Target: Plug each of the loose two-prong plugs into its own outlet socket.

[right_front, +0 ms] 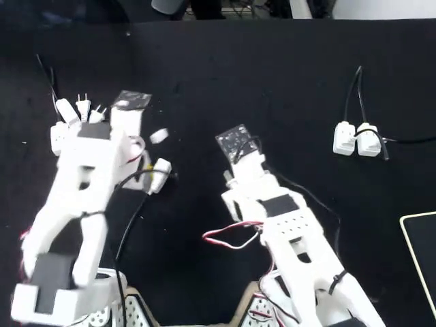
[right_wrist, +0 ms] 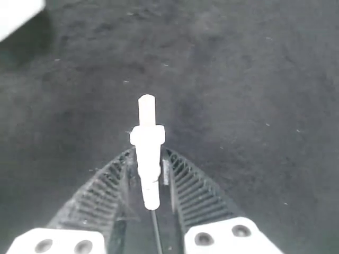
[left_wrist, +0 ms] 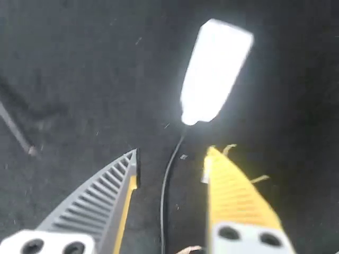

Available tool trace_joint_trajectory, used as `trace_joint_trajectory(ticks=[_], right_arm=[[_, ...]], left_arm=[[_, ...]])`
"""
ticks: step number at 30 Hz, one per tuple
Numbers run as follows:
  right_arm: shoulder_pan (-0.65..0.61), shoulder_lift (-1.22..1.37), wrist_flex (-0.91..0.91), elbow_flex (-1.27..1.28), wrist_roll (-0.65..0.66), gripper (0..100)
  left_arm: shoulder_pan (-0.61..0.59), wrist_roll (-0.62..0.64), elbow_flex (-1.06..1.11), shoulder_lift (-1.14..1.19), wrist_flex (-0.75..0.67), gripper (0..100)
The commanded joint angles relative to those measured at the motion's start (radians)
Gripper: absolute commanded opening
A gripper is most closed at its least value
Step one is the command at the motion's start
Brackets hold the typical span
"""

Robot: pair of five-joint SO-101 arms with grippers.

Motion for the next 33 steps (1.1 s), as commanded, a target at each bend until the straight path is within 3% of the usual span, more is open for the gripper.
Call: trace_joint_trajectory(ticks=[1, 10, 20, 33], right_arm=[[0.058, 0.033, -0.021, -0.036, -0.003, 1.0], [0.054, 0.058, -0.021, -0.045, 0.005, 1.0], [0.052, 0.059, -0.021, -0.045, 0.006, 1.0], [0.057, 0.054, -0.021, -0.045, -0.002, 1.0]], left_arm=[[0.053, 0.009, -0.147, 0.097, -0.021, 28], [0.03, 0.008, -0.027, 0.224, -0.287, 27], [-0.197, -0.04, -0.162, 0.261, -0.293, 27], [-0.208, -0.032, -0.205, 0.404, -0.387, 27]])
